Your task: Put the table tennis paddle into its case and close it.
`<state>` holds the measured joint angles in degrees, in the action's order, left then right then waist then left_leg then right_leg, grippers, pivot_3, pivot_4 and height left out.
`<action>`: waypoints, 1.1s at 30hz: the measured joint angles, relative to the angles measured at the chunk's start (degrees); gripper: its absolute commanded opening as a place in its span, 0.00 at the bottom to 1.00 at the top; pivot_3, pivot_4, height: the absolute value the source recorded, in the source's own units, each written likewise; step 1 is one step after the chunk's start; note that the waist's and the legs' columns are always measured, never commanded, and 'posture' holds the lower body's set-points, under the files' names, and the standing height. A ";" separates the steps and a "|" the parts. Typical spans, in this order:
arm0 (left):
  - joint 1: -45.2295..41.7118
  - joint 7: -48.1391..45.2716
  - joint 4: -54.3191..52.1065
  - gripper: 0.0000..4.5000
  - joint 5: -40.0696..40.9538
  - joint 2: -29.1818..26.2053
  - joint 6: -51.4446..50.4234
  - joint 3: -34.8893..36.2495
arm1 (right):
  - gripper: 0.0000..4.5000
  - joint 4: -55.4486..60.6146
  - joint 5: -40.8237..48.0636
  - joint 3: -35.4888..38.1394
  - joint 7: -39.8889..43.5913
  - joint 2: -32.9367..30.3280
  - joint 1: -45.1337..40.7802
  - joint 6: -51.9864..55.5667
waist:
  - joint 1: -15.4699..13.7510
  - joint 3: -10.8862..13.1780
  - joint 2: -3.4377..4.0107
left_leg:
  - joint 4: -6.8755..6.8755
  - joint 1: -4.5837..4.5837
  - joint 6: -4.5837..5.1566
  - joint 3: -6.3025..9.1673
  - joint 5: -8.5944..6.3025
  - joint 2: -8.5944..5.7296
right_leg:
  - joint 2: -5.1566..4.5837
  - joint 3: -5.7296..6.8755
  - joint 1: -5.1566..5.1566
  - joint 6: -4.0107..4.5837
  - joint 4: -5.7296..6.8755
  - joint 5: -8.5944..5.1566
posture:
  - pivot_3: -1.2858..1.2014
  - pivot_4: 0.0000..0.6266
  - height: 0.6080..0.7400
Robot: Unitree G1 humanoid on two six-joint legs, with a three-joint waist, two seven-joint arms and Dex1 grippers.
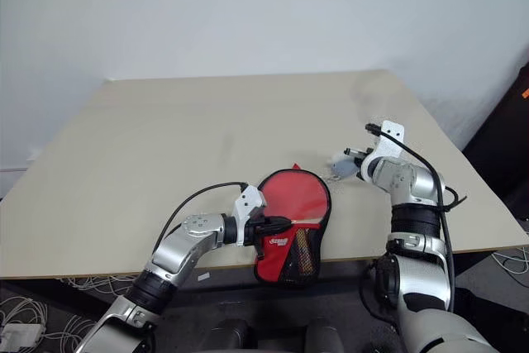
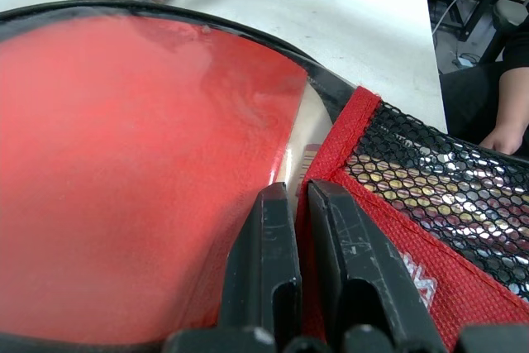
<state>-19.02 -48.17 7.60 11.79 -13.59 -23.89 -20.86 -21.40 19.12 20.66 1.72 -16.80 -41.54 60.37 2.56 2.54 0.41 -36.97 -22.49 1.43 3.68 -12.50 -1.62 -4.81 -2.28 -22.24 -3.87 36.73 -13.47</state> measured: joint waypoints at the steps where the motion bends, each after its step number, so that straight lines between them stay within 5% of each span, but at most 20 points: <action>1: -0.01 -0.01 0.01 0.06 0.01 0.00 0.00 0.00 | 0.00 0.72 0.05 0.34 -0.37 -0.06 0.12 1.18 | 0.00 0.00 0.00 | 0.00 0.00 0.00 0.00 0.00 0.00 | 0.00 0.00 0.00 0.00 0.00 0.00 | 0.52 0.00 1.00; 4: -0.08 -0.03 0.15 0.06 0.10 0.01 0.00 0.00 | 0.00 2.20 0.17 1.20 -0.97 -0.13 0.46 3.75 | -0.01 -0.01 -0.01 | 0.00 0.00 0.00 0.01 0.00 0.01 | 0.00 0.01 0.01 -0.02 -0.01 -0.01 | 0.52 0.00 1.00; 7: -0.14 -0.05 0.25 0.06 0.13 0.00 0.00 0.00 | 0.17 3.07 0.22 2.09 -1.38 -0.14 0.90 5.48 | -0.01 -0.01 -0.01 | 0.00 0.00 0.00 0.00 0.00 0.01 | 0.00 0.01 0.01 -0.05 -0.01 -0.03 | 0.52 0.00 1.00; 13: -0.18 -0.06 0.46 0.06 0.14 -0.04 0.01 0.24 | 0.65 4.97 -0.10 2.99 -1.85 -1.92 1.56 8.72 | 0.12 -0.02 -0.03 | 0.00 0.02 0.00 -0.05 0.00 0.06 | 0.02 -0.02 -0.01 -0.07 -0.02 -0.05 | 0.52 0.00 1.00; 17: -0.26 -0.41 0.70 0.06 0.13 -0.22 0.83 0.22 | 0.98 11.01 -1.15 -6.71 3.23 -8.90 3.04 10.99 | 0.12 -0.02 -0.01 | 0.00 -0.02 0.01 -0.07 0.00 0.06 | 0.02 -0.03 -0.05 -0.07 -0.05 -0.06 | 0.52 0.00 1.00; 23: -0.47 -1.26 0.97 0.06 0.11 -1.10 2.25 0.22 | 1.00 20.79 1.42 -18.17 15.99 -19.05 2.40 14.50 | 0.14 0.00 -0.04 | 0.01 -0.03 0.01 -0.08 -0.01 0.11 | 0.04 -0.02 -0.09 -0.07 -0.08 -0.08 | 0.52 0.00 1.00; 33: -0.89 -2.28 -0.20 0.06 -0.14 -3.59 3.53 0.12 | 1.00 6.33 -1.73 -23.58 24.92 -18.68 -9.12 1.19 | 0.19 0.03 -0.20 | 0.02 -0.07 0.00 -0.13 -0.01 0.17 | 0.09 -0.04 -0.17 -0.05 -0.09 -0.08 | 0.52 0.00 1.00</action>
<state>-19.90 -50.45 7.41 11.65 -17.18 -20.36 -20.74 -15.07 17.39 -2.91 26.65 -35.48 -50.66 61.57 2.75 2.58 0.21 -36.95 -22.56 1.43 3.55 -12.50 -1.45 -4.71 -2.32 -22.41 -3.92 36.64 -13.54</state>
